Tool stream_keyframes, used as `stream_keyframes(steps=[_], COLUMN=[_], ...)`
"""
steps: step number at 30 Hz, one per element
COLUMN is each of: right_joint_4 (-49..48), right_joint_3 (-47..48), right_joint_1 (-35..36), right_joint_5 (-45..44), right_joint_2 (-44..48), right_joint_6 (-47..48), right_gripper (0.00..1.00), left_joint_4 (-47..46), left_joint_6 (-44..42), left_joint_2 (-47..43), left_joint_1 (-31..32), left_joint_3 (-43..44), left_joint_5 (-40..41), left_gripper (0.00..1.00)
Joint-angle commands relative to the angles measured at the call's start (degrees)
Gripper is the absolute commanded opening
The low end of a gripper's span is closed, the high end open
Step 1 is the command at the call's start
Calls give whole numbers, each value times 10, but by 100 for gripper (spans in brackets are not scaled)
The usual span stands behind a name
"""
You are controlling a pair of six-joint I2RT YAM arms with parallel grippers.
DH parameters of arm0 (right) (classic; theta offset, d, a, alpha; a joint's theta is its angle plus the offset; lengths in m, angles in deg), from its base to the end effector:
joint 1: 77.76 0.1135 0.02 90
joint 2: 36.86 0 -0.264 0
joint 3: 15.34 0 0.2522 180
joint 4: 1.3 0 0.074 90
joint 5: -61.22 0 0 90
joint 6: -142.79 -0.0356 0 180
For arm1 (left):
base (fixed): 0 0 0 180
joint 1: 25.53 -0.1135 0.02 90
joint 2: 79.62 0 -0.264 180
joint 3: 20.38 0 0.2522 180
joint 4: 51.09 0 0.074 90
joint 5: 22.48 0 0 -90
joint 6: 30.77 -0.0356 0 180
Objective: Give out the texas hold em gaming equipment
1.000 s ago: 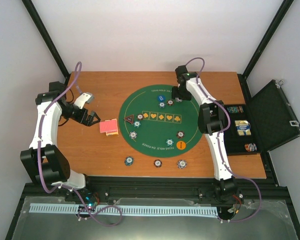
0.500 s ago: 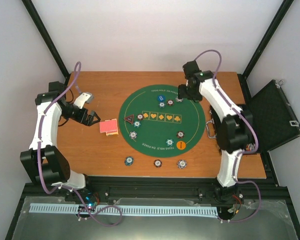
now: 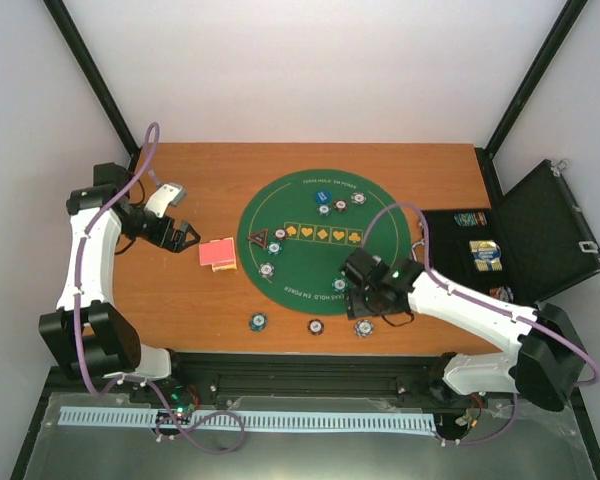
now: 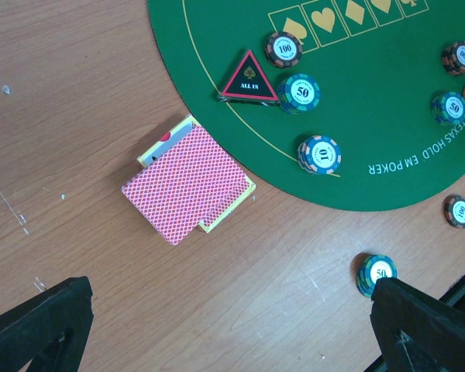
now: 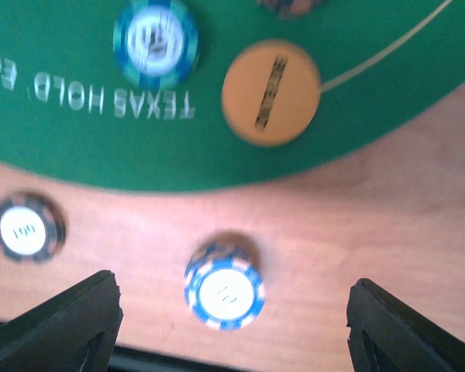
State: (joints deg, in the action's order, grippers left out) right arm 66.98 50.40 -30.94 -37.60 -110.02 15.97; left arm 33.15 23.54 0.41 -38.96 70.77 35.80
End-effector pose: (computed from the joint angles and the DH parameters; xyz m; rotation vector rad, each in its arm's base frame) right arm 0.1549 0.1571 0.2278 -0.2211 2.8443 0.0747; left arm 0.2495 0.0403 0.3224 0.6102 2.5330 -0.5121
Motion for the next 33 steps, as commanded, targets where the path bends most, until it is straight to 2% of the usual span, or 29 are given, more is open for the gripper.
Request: stream_keyframes(steps=[1, 6, 9, 16, 22, 33], right_joint_4=[-34, -61, -79, -108, -118, -98], right_joint_3=[-62, -101, -112, -118, -124, -124], right_joint_1=[62, 84, 85, 85, 84, 74], right_joint_5=[21, 43, 50, 46, 39, 30], right_joint_2=[20, 12, -8, -67, -81, -56], right_joint_6=[-103, -117, -110, -90, -92, -89], right_gripper=[80, 79, 75, 71, 67, 50], left_joint_4=[6, 4, 0, 3, 4, 4], left_joint_6=[-4, -2, 0, 0, -3, -5], left_joint_2=[-13, -11, -10, -9, -11, -12], left_joint_1=[-3, -3, -3, -3, -3, -4], left_joint_3=[7, 6, 1, 6, 10, 4], left_joint_5=[-4, -5, -7, -5, -1, -9], left_gripper=[100, 100, 100, 100, 100, 100])
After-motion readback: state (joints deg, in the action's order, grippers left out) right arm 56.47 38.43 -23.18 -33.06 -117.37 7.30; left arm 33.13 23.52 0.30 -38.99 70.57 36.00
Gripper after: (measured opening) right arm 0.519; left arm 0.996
